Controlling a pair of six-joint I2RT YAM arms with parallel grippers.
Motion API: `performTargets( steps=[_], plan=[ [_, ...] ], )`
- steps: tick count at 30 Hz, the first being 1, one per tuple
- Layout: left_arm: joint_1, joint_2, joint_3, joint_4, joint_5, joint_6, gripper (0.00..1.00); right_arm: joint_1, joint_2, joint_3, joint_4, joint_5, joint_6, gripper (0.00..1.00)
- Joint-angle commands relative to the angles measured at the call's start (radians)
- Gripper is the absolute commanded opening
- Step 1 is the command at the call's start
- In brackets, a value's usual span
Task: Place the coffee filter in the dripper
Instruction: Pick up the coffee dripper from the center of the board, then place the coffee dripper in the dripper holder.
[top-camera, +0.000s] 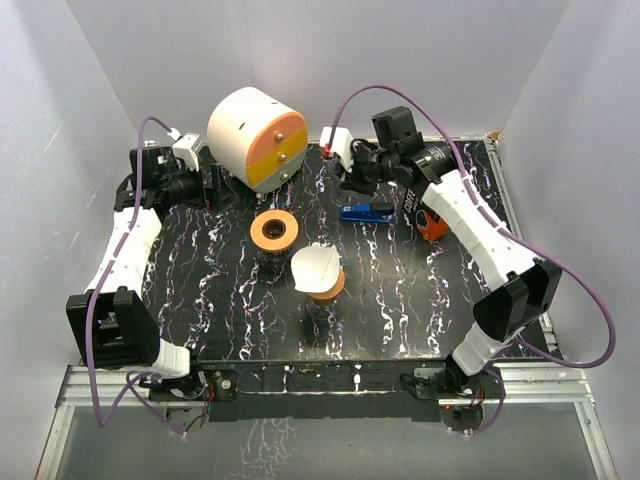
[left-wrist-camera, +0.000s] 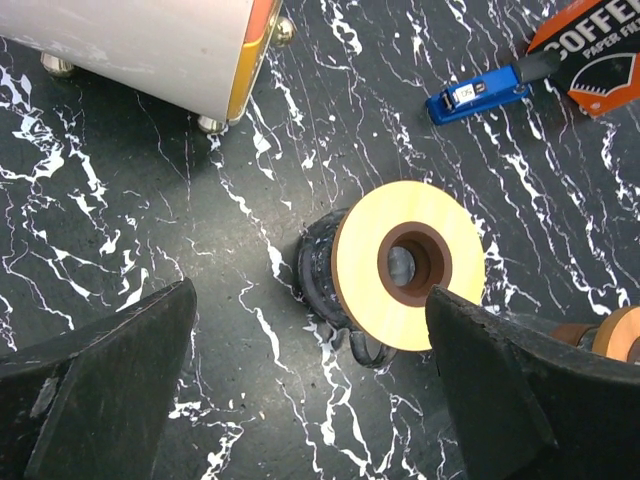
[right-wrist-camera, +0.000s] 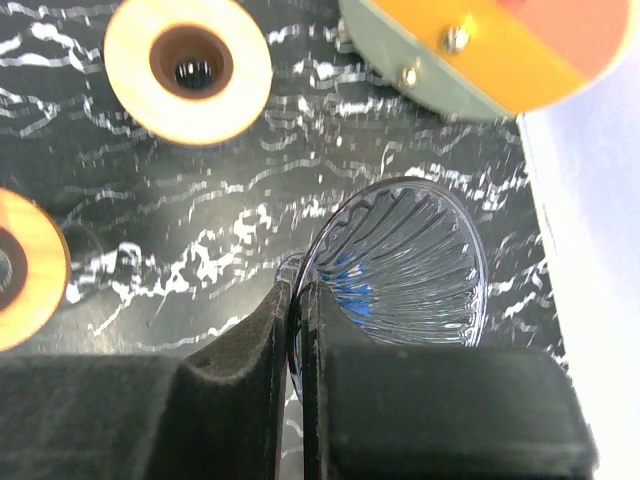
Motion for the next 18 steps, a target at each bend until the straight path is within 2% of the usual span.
performTargets(
  steps=[1, 11, 18],
  plan=[
    [0.003, -0.013, 0.011, 0.051, 0.02, -0.066, 0.96, 0.058, 0.029, 0.112, 0.142, -0.047, 0.041, 0.0],
    [0.003, -0.034, -0.024, 0.083, -0.016, -0.138, 0.96, 0.225, 0.174, 0.224, 0.164, 0.0, 0.07, 0.0],
    [0.008, -0.046, -0.026, 0.07, -0.107, -0.168, 0.97, 0.318, 0.237, 0.236, 0.191, 0.08, 0.08, 0.0]
  ],
)
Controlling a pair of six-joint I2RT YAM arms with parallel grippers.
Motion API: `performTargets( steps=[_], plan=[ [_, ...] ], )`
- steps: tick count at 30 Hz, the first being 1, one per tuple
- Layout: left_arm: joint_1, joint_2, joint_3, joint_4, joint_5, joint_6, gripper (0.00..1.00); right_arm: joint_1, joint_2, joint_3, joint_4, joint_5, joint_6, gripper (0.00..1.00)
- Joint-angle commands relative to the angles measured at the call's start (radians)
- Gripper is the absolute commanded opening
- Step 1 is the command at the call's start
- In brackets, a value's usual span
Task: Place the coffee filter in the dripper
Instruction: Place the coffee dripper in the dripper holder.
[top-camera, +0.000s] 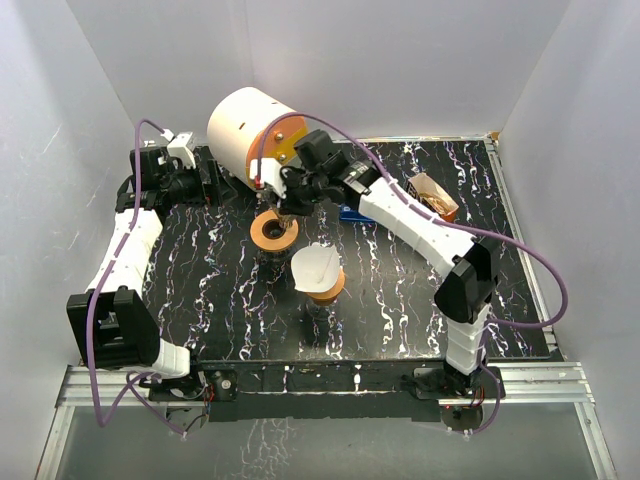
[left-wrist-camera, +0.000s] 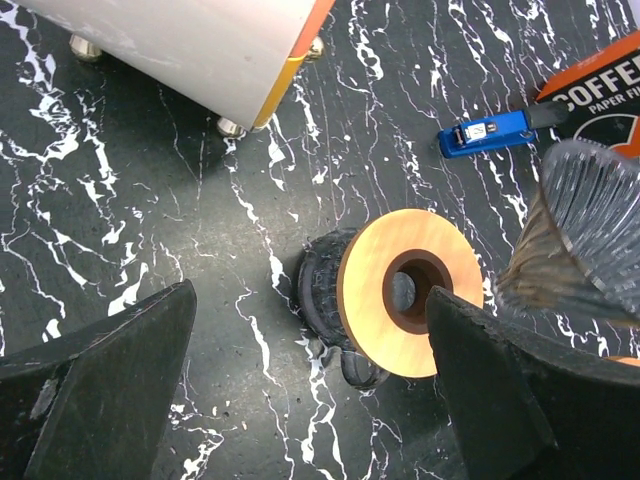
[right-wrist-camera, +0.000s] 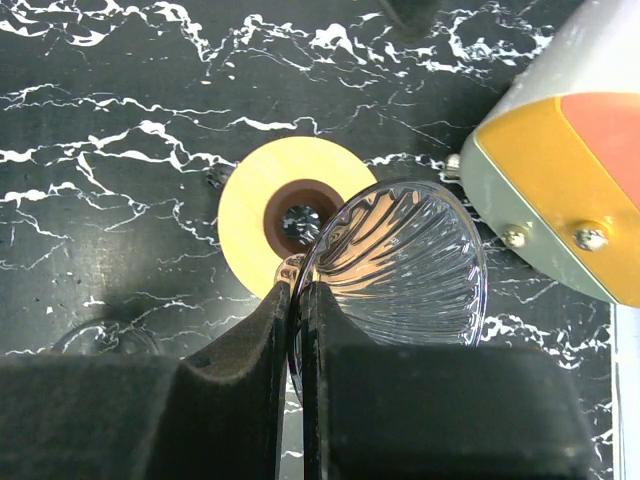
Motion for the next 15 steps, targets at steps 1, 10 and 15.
performTargets(
  steps=[1, 10, 15],
  plan=[
    [0.008, -0.047, -0.006, 0.001, -0.061, -0.031, 0.98, 0.049, 0.003, 0.066, 0.103, 0.067, 0.016, 0.0],
    [0.028, -0.062, -0.024, 0.012, -0.082, -0.037, 0.99, 0.111, 0.07, 0.076, 0.147, 0.173, 0.033, 0.0],
    [0.037, -0.062, -0.025, 0.011, -0.084, -0.043, 0.99, 0.123, 0.1, 0.086, 0.169, 0.21, 0.038, 0.0]
  ],
)
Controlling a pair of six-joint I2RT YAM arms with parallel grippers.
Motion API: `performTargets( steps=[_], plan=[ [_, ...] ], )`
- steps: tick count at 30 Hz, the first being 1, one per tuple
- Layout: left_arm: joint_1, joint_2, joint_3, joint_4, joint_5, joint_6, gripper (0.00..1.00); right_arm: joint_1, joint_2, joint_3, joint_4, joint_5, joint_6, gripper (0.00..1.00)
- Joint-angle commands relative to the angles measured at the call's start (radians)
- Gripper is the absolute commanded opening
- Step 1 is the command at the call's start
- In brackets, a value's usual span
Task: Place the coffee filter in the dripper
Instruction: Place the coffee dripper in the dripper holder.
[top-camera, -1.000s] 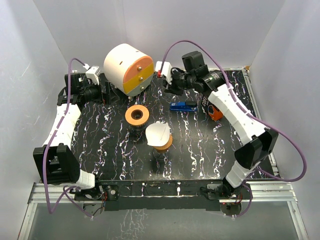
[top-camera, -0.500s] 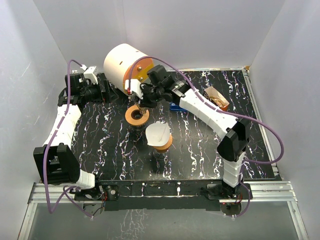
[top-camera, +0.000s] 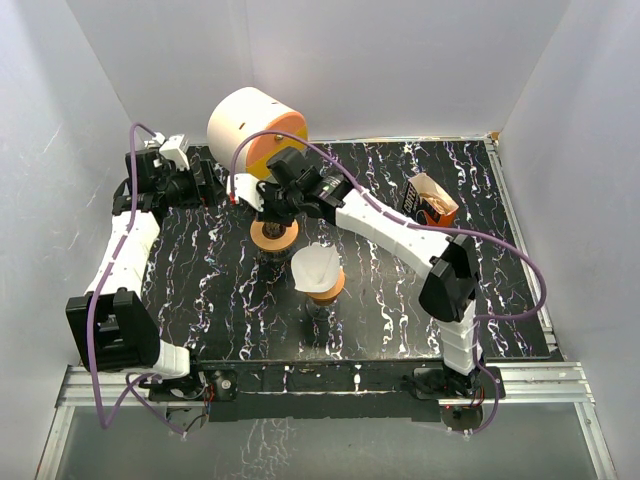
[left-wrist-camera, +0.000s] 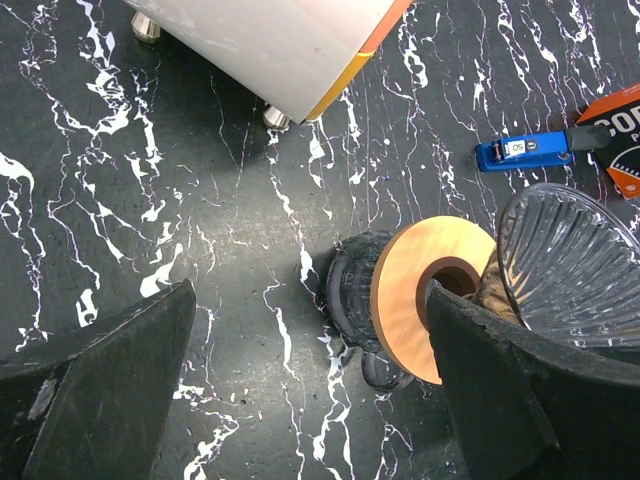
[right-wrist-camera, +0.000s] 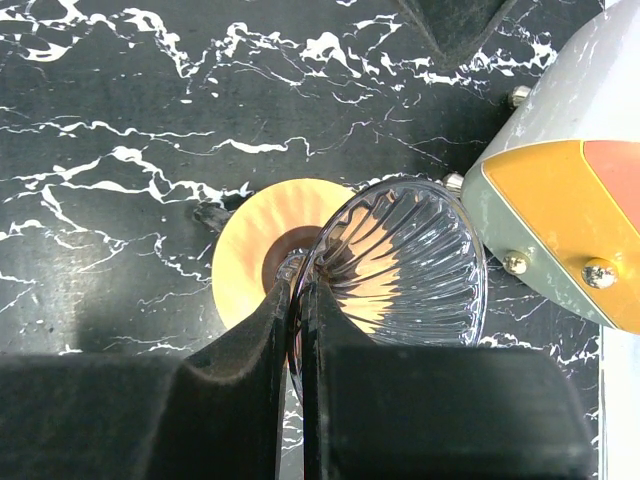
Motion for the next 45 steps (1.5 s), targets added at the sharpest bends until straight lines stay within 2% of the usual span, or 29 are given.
performTargets(
  steps=[1, 9, 19, 26, 34, 45],
  plan=[
    [0.013, -0.048, -0.006, 0.009, -0.002, -0.013, 0.99, 0.011, 0.014, 0.065, 0.105, 0.061, 0.007, 0.0],
    [0.014, -0.049, 0.002, 0.004, 0.004, -0.005, 0.98, 0.037, 0.016, 0.015, 0.123, 0.111, -0.02, 0.0],
    [0.013, 0.003, 0.07, -0.034, 0.123, -0.018, 0.88, 0.069, -0.013, -0.097, 0.158, 0.139, -0.03, 0.0],
    [-0.028, 0.06, 0.126, -0.064, 0.185, -0.016, 0.79, 0.078, -0.036, -0.15, 0.168, 0.155, -0.039, 0.0],
    [-0.135, 0.13, 0.168, -0.104, 0.175, 0.009, 0.68, 0.09, -0.048, -0.175, 0.159, 0.137, -0.04, 0.0],
    [-0.186, 0.211, 0.212, -0.168, 0.176, 0.062, 0.46, 0.103, -0.063, -0.21, 0.149, 0.12, -0.05, 0.02]
  ],
)
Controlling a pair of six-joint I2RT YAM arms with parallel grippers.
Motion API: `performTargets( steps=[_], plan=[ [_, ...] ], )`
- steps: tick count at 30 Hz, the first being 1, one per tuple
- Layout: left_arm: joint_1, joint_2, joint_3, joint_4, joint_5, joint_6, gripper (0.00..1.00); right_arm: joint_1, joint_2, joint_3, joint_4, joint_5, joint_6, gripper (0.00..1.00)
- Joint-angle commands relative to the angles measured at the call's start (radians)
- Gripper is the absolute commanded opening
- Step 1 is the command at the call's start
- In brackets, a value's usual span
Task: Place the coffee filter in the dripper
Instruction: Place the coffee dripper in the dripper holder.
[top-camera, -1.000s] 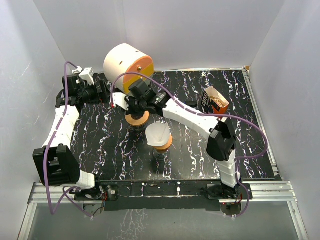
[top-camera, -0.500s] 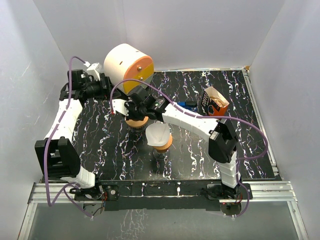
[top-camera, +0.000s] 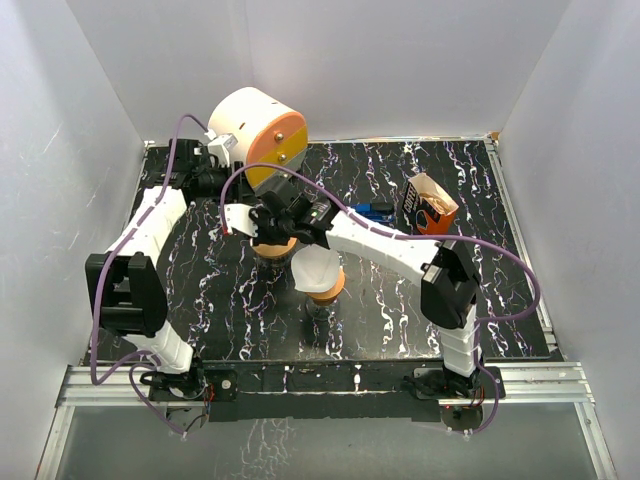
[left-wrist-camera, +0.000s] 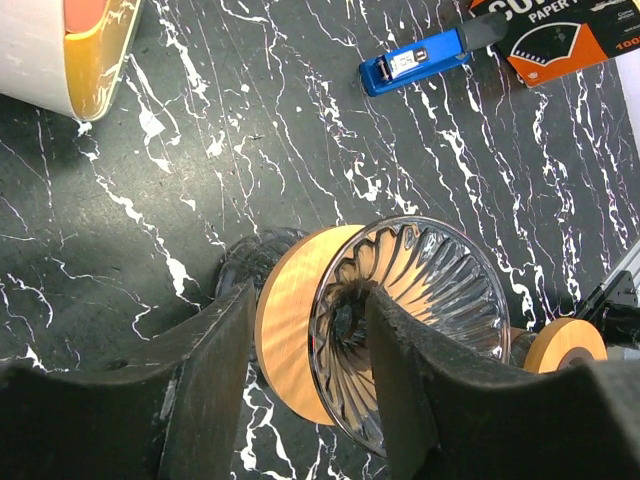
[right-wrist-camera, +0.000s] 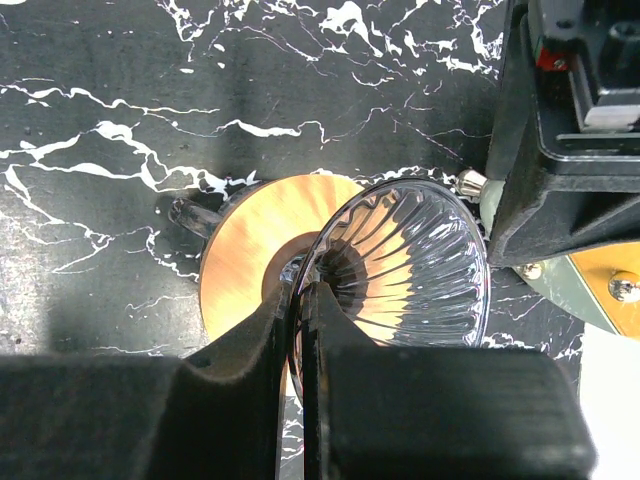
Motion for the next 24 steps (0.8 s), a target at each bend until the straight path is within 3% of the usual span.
performTargets(
  steps=[1, 9, 17, 24],
  plan=[
    [-0.017, 0.004, 0.05, -0.053, 0.018, 0.041, 0.44, 0.013, -0.051, -0.021, -0.014, -0.028, 0.002, 0.02],
    [-0.038, 0.025, 0.048, -0.08, 0.018, 0.081, 0.27, 0.015, -0.058, -0.045, -0.014, -0.033, -0.007, 0.03],
    [-0.052, 0.044, 0.051, -0.093, 0.024, 0.1, 0.19, 0.016, -0.063, -0.063, -0.011, -0.032, -0.011, 0.03],
    [-0.057, 0.004, 0.01, -0.07, 0.074, 0.164, 0.0, 0.016, -0.067, -0.083, -0.007, -0.036, -0.006, 0.03]
  ],
)
